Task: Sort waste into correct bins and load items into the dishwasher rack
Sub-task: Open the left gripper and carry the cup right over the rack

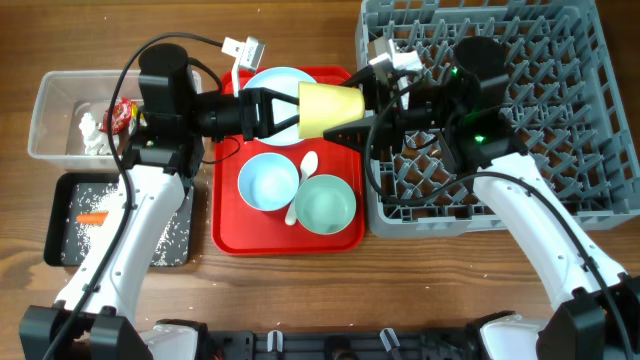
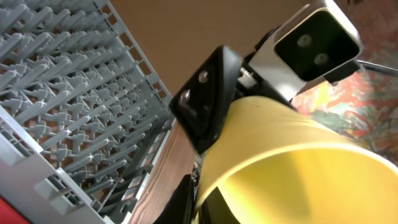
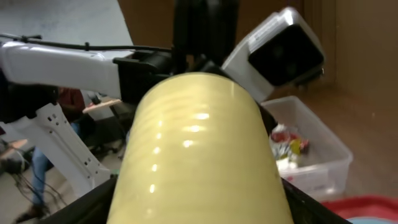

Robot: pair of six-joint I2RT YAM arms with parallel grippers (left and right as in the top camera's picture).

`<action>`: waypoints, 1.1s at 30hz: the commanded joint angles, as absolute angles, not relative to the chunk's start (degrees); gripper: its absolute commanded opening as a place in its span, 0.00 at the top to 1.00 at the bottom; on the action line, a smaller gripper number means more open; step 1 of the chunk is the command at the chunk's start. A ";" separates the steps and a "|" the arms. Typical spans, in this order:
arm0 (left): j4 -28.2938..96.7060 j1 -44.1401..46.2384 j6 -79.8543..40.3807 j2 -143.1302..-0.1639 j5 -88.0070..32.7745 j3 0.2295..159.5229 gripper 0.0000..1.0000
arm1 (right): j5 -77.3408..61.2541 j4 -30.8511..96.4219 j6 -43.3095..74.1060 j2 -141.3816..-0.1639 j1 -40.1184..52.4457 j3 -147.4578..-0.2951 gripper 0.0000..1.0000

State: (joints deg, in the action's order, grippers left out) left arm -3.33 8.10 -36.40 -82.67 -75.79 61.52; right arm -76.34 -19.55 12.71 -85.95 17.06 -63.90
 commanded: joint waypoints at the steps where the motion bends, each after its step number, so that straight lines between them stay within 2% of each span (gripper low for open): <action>1: -3.46 8.51 -36.32 -82.67 -77.76 62.26 0.96 | -79.29 -24.43 15.97 -85.71 17.17 -64.82 0.25; 9: -3.49 8.51 -36.34 -82.67 -77.95 62.26 0.96 | -79.77 -23.09 16.56 -85.71 17.17 -64.82 0.24; 14: -3.49 8.51 -36.34 -82.67 -77.93 62.26 0.96 | -79.75 -23.11 16.56 -85.73 17.17 -64.82 0.38; 18: -3.49 8.51 -36.32 -82.67 -77.91 62.26 0.96 | -79.75 -23.16 16.56 -85.73 17.17 -64.82 0.39; 23: -3.49 8.47 -36.32 -82.67 -77.34 62.26 0.87 | -79.75 -23.31 16.60 -85.71 17.17 -64.82 0.42; 33: -3.46 3.22 -36.53 -82.67 -76.40 62.26 0.81 | -79.77 -23.07 16.73 -85.71 15.79 -64.82 0.46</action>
State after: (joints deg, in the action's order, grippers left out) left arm -3.44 5.91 -36.40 -82.67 -77.49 61.58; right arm -77.69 -23.00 16.69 -85.95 16.67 -63.90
